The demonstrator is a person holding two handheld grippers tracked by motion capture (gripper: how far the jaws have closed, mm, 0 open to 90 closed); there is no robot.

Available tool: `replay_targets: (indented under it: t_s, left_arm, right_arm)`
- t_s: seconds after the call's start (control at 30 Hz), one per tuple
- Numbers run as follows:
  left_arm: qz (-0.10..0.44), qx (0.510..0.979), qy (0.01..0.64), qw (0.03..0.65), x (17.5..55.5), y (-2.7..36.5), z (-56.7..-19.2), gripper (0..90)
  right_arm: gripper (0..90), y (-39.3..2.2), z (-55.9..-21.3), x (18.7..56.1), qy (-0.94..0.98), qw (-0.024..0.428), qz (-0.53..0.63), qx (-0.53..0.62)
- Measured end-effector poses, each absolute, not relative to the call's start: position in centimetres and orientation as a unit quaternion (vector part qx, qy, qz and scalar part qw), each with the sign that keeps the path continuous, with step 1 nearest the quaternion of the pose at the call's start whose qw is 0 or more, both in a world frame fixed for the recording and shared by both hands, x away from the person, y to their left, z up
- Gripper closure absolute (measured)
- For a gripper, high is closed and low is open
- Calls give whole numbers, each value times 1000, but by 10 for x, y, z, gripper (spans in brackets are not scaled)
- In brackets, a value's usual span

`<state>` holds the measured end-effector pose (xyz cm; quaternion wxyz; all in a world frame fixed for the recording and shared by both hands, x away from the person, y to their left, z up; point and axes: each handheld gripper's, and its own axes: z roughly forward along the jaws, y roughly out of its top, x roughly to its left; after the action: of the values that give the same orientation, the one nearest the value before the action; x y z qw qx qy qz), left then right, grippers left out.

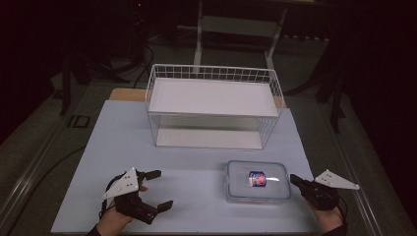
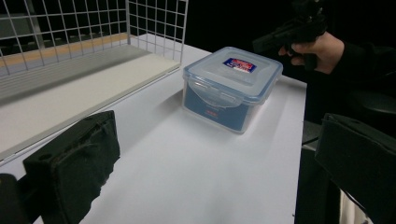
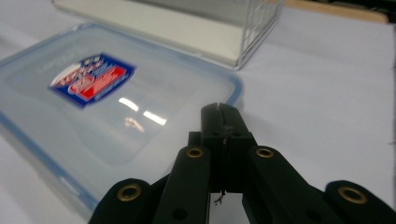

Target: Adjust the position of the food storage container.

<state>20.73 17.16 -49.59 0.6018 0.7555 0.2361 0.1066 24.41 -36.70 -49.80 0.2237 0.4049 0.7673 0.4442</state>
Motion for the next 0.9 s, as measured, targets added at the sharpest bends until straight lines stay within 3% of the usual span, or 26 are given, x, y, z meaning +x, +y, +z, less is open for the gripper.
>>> replay_targets:
  t_s: [0.27, 0.9]
  left_arm:
    - [103, 757, 237, 601, 209, 171, -497, 0]
    - [97, 759, 235, 599, 210, 169, -498, 0]
  right_arm:
    - [900, -363, -504, 246, 766, 214, 443, 414]
    - [900, -295, -503, 272, 804, 154, 455, 351]
